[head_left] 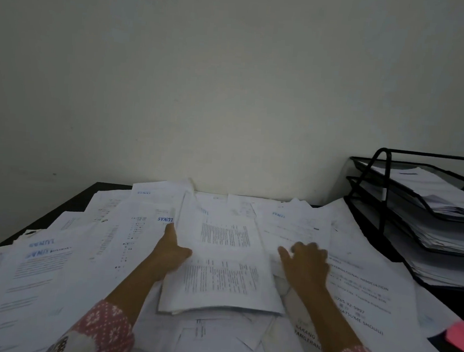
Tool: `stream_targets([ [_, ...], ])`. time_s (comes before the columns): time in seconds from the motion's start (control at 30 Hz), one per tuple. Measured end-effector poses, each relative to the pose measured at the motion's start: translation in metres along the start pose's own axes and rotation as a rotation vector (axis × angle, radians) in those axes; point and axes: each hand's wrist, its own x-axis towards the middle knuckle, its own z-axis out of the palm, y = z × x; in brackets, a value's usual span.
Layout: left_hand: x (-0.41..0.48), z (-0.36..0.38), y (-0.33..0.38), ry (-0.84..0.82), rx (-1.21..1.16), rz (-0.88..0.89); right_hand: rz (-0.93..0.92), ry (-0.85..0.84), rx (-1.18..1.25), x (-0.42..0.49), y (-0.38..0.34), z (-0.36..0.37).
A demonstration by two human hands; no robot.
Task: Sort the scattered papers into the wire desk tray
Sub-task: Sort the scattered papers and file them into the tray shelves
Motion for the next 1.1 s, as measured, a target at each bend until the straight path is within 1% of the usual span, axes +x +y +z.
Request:
stream_targets([
  [0.03, -0.002, -0.002, 0.000, 0.022, -0.003, 0.003, 0.087, -0.045, -0.127, 0.004, 0.007, -0.006],
  [0.07, -0.004, -0.004, 0.001, 0.038, -0.008, 0.009, 0.172, -0.099, -0.195, 0.007, 0.015, -0.011],
  [0.1, -0.006, -0.004, 0.001, 0.049, -0.016, 0.018, 0.243, -0.147, -0.186, 0.010, 0.021, -0.016],
  [0.13, -0.009, -0.005, 0.003, 0.058, -0.027, 0.029, 0.307, -0.182, -0.124, 0.013, 0.026, -0.019],
  [0.2, -0.014, -0.004, 0.007, 0.072, -0.048, 0.043, 0.352, -0.217, -0.002, 0.021, 0.034, -0.022],
  [0.3, -0.019, -0.001, 0.012, 0.087, -0.065, 0.052, 0.285, -0.291, -0.038, 0.027, 0.037, -0.030],
  [0.33, -0.020, -0.001, 0.012, 0.088, -0.070, 0.053, 0.286, -0.312, -0.018, 0.029, 0.038, -0.031],
  [0.4, -0.020, -0.002, 0.010, 0.087, -0.083, 0.049, 0.302, -0.347, 0.100, 0.031, 0.041, -0.032],
  [0.47, -0.018, -0.005, 0.007, 0.090, -0.102, 0.036, 0.292, -0.293, 0.207, 0.029, 0.043, -0.032],
  [0.53, -0.016, -0.007, 0.004, 0.096, -0.134, 0.022, 0.225, -0.188, 0.314, 0.030, 0.049, -0.026],
  [0.6, -0.015, -0.007, 0.003, 0.100, -0.170, 0.010, 0.203, -0.116, 0.478, 0.026, 0.049, -0.024],
  [0.67, -0.014, -0.006, 0.001, 0.099, -0.204, -0.003, 0.230, -0.108, 0.636, 0.022, 0.048, -0.024],
  [0.73, -0.011, -0.005, -0.001, 0.100, -0.229, -0.019, 0.236, -0.152, 0.739, 0.019, 0.048, -0.024],
  [0.87, -0.008, -0.003, -0.003, 0.094, -0.260, -0.042, 0.205, -0.243, 0.800, 0.015, 0.050, -0.025],
  [0.97, -0.008, -0.001, -0.004, 0.095, -0.266, -0.038, 0.204, -0.274, 0.817, 0.015, 0.052, -0.027],
  [1.03, -0.009, -0.003, -0.005, 0.107, -0.253, -0.038, 0.182, -0.310, 0.804, 0.013, 0.054, -0.029],
  [1.1, -0.009, -0.005, -0.006, 0.112, -0.251, -0.034, 0.142, -0.383, 0.772, 0.009, 0.054, -0.033],
])
